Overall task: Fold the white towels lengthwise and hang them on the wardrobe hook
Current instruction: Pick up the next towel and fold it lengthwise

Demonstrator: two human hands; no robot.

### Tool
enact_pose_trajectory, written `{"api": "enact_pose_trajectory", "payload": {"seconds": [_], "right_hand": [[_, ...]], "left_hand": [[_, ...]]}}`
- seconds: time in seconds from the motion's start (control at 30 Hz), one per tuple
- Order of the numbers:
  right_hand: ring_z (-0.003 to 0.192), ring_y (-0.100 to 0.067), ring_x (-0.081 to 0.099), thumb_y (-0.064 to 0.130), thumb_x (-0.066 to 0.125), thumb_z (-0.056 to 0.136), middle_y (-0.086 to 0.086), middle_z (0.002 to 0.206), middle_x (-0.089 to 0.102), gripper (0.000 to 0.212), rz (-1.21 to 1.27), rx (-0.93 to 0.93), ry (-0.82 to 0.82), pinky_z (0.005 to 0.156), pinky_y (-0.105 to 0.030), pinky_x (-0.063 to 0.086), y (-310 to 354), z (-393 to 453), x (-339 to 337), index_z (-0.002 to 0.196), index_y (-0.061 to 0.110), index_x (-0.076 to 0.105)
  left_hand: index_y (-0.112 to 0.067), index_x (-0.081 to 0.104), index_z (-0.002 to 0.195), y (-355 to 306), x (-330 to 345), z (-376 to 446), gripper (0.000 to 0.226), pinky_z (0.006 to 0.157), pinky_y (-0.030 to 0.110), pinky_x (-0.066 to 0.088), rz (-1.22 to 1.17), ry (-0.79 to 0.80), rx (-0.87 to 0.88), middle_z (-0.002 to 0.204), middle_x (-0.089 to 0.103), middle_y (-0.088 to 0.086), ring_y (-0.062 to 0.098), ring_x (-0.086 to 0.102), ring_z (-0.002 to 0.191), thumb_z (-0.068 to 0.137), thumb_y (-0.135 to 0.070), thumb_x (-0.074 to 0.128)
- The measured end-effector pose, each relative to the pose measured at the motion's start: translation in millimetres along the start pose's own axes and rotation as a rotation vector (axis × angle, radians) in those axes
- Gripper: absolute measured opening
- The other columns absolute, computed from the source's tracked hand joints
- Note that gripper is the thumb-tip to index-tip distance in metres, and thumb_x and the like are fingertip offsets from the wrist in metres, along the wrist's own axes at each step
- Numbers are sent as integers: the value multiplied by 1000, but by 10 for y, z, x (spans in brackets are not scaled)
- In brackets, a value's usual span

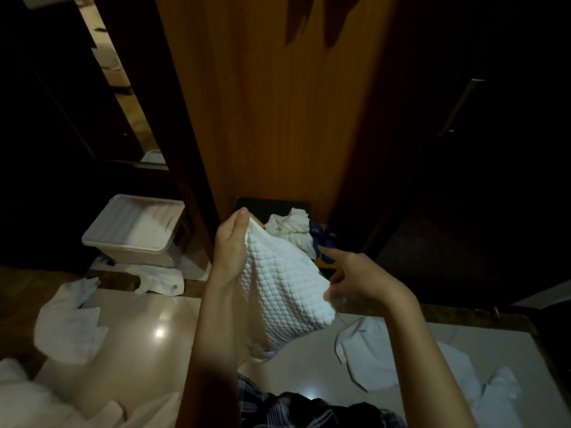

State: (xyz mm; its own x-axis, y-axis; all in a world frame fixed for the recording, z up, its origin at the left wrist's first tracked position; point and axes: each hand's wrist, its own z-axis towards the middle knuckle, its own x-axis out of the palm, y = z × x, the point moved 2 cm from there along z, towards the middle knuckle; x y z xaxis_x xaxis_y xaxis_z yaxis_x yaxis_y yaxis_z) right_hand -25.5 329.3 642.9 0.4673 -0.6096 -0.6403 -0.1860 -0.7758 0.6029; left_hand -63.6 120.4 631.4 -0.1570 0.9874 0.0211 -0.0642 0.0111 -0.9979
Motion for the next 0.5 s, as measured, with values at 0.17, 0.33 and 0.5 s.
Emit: {"api": "enact_pose_trajectory", "payload": {"seconds": [0.17, 0.33, 0.5], "right_hand": [[105, -26, 60, 18, 76, 74, -9, 116, 62, 78, -189, 73, -104, 92, -40, 51, 17, 66, -6, 141, 28, 39], [95, -26, 62, 18, 62, 86, -5, 112, 64, 74, -466, -29, -538, 77, -35, 51, 97, 47, -62, 146, 33, 23], [91, -24, 63, 4, 55, 86, -2, 101, 68, 48, -350, -104, -573, 71, -32, 49, -127, 73, -186, 128, 28, 54]], "left_hand": [[-20, 50, 67, 73, -44, 17, 37, 63, 26, 41, 78, -83, 24, 67, 50, -1, 9, 50, 64, 101, -28, 36], [-29, 51, 66, 119, -119, 10, 38, 52, 7, 40, 64, -319, 66, 65, 49, -10, -9, 49, 54, 101, -27, 35], [-20, 47, 75, 84, -350, 78, 31, 60, 6, 40, -36, -537, 87, 75, 48, -6, -11, 48, 60, 102, -24, 32]]}}
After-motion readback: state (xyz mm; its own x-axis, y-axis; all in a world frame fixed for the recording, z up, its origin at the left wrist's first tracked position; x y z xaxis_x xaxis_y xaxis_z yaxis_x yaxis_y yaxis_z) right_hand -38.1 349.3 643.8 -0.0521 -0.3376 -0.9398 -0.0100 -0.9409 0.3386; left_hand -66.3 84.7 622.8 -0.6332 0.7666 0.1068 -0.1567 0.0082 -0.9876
